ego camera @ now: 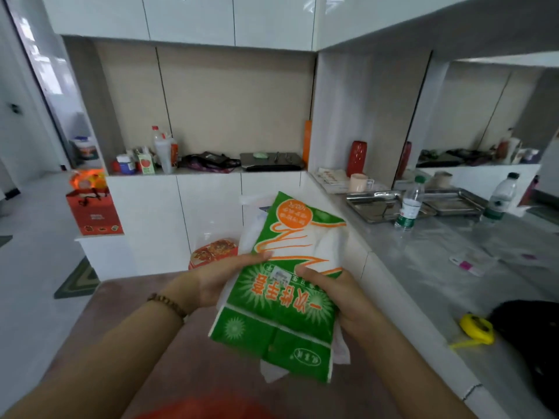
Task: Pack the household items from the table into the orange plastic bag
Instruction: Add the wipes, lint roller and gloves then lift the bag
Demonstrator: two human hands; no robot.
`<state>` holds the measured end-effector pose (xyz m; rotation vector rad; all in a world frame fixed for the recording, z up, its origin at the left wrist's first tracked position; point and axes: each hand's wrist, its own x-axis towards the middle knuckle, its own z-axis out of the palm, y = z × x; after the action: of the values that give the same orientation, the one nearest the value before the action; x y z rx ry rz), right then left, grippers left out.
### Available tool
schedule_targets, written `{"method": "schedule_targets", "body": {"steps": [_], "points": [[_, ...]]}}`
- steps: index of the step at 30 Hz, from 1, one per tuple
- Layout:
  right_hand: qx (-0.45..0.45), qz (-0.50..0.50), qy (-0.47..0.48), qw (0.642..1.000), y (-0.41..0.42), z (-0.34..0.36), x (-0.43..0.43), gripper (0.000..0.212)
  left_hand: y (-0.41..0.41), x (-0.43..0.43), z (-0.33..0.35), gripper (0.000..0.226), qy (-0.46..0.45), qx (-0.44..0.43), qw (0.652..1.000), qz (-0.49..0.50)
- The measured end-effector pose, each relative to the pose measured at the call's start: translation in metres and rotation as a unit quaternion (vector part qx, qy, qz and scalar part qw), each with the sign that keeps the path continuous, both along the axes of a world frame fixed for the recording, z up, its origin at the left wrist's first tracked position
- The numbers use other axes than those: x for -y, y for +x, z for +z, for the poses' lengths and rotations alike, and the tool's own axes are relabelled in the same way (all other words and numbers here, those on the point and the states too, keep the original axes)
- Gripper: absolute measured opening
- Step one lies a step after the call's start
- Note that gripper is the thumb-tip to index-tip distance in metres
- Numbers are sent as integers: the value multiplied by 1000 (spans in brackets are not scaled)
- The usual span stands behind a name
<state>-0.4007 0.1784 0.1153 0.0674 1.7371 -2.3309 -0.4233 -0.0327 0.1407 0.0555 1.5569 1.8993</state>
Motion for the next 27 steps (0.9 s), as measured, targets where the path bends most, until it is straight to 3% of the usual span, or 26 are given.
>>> {"method": "schedule_targets", "body": {"steps": [5, 10, 14, 16, 18, 20, 23, 27], "points": [[-1, 36, -37, 999, 73, 66, 28, 41, 95, 15, 57, 38, -23, -55, 997, 58], [-4, 56, 22, 998, 149, 87, 59, 56, 193, 40, 75, 37, -35, -82, 989, 119], [-30, 82, 14, 996, 207, 74, 78, 46, 262, 76, 65, 26, -36, -113, 975, 189], [-56, 64, 37, 996, 229, 58, 83, 54, 290, 102, 58, 42, -37, -115, 969, 214], [-74, 29, 97, 992, 252, 42, 85, 44, 317, 130, 53, 62, -39, -121, 962, 242], [-77, 24, 189, 979, 270, 25, 85, 42, 341, 155, 49, 63, -28, -134, 954, 266], [-72, 99, 344, 931, 292, 2, 93, 53, 374, 180, 44, 58, -16, -128, 955, 269], [-40, 141, 418, 897, 311, -19, 118, 67, 400, 199, 36, 100, -22, -109, 962, 249]]}}
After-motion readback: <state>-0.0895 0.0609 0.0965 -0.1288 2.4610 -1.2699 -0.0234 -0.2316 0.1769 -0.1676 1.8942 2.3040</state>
